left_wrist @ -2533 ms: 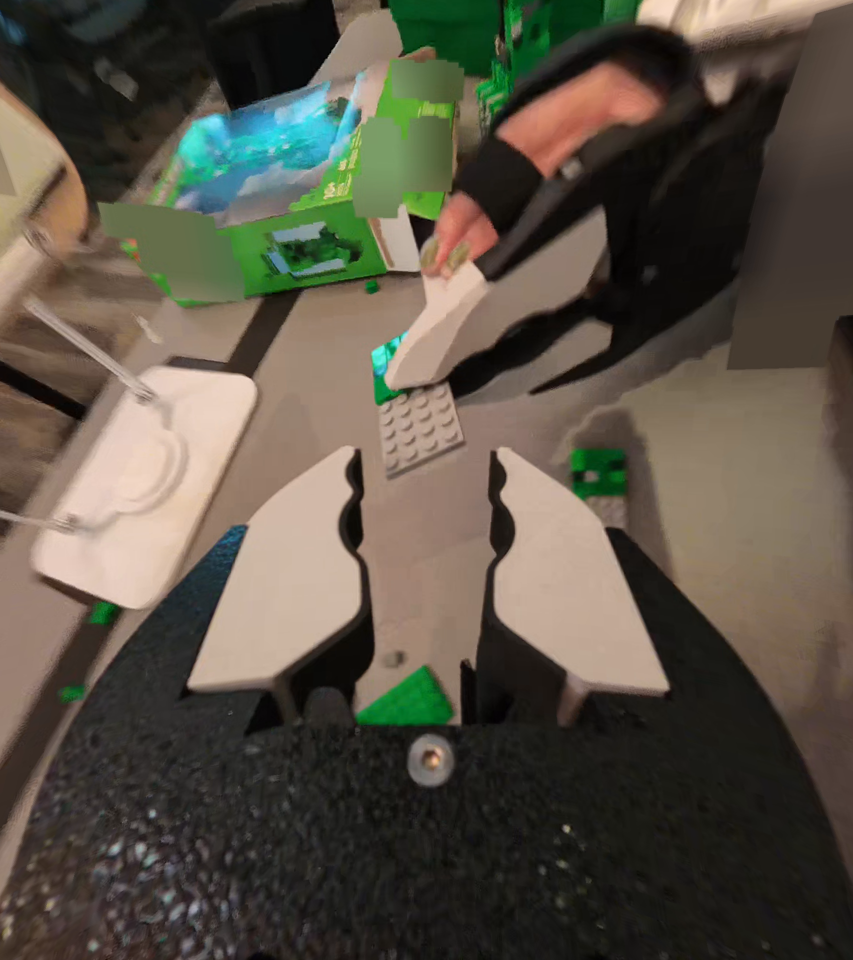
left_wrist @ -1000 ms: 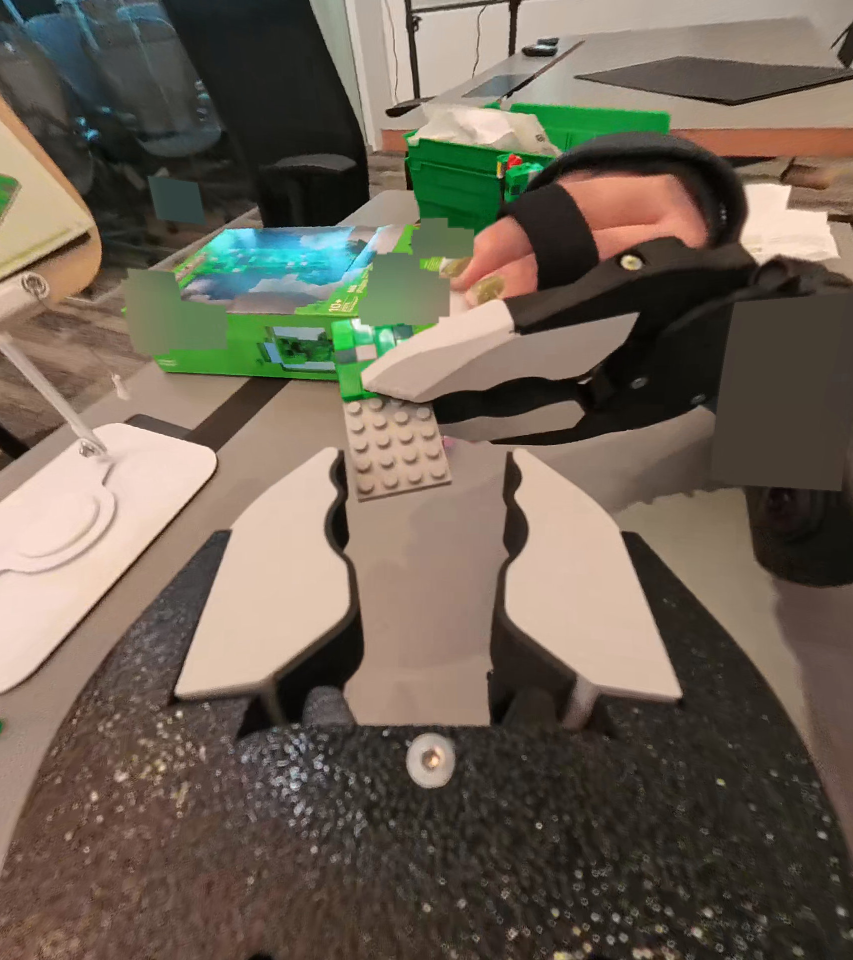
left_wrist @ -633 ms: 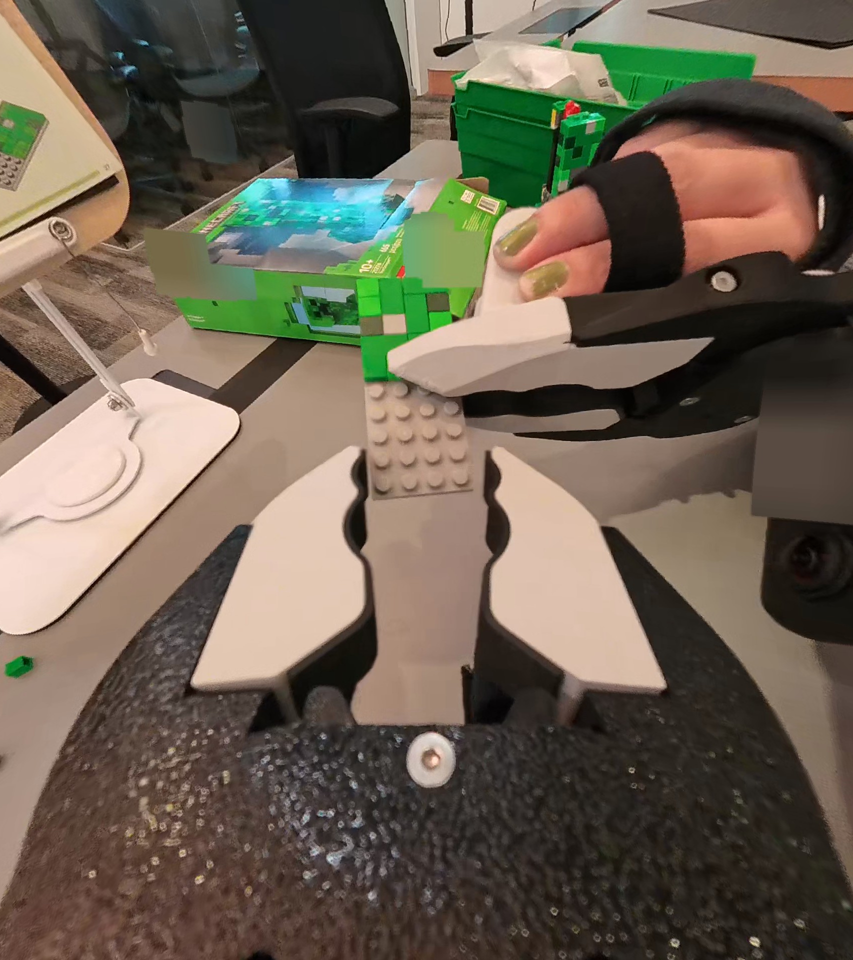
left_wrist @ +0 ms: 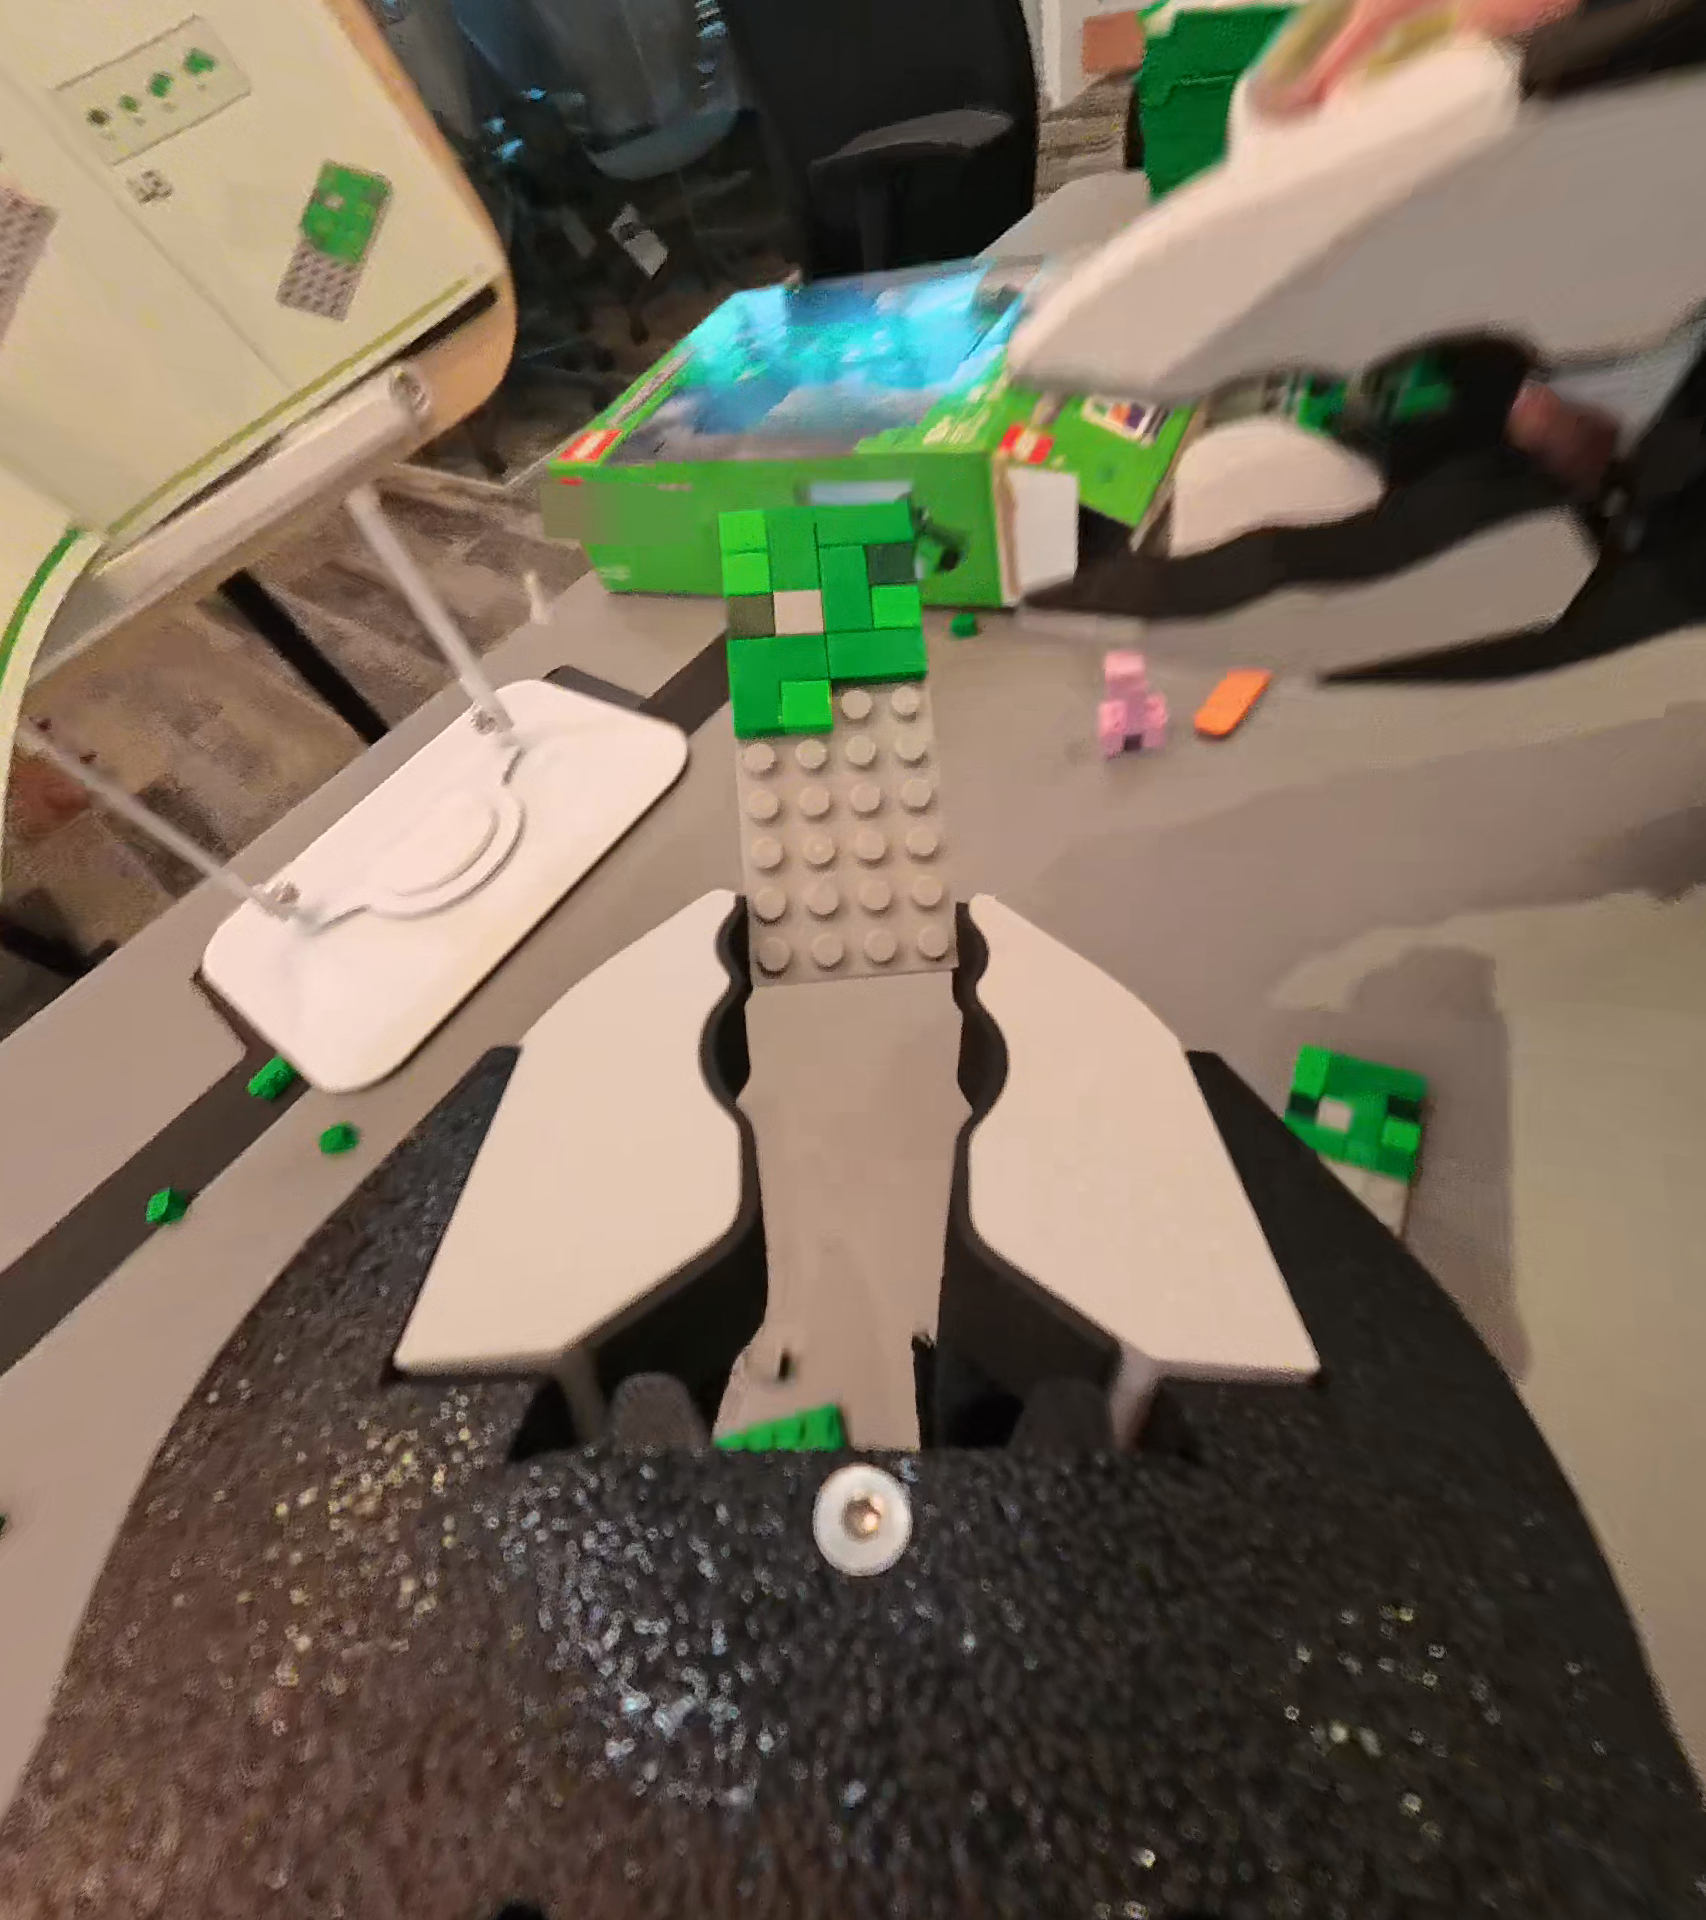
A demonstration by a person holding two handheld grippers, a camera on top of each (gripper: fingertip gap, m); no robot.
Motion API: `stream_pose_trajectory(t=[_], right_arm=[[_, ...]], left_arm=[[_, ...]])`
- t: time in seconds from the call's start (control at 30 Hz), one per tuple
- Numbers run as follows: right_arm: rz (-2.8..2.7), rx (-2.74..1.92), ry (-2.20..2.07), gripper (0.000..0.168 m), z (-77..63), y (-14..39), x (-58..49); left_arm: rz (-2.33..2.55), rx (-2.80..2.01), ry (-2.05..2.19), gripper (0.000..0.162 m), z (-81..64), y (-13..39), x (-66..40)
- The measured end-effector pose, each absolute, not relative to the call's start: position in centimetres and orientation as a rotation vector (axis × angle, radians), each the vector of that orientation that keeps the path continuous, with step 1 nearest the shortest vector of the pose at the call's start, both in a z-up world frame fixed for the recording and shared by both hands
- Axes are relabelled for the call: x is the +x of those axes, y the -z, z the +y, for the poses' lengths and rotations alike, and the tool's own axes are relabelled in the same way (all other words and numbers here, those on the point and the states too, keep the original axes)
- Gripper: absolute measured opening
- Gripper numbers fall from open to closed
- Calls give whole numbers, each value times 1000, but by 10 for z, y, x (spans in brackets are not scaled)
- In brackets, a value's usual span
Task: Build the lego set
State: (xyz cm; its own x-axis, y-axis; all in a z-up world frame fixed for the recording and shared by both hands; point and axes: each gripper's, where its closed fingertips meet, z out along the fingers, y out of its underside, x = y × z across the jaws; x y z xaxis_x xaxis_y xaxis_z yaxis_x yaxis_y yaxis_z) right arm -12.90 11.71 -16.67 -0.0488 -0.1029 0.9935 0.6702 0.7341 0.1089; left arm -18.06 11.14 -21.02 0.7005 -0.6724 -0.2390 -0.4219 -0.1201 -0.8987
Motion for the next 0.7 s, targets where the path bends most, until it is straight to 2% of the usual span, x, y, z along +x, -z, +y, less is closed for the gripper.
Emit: stream_pose_trajectory(t=[0.3,0.5,0.7], right_arm=[[-1595,-830,190,43,120,207,-148],[-1528,-1104,-9,36,125,246,-166],[-1276,-1402,-340,34,148,279,-161]], left_arm=[[741,-1883,56,37,77,265,-288],[586,-1912,32,37,79,274,-352],[520,-1937,76,37,81,284,-367]])
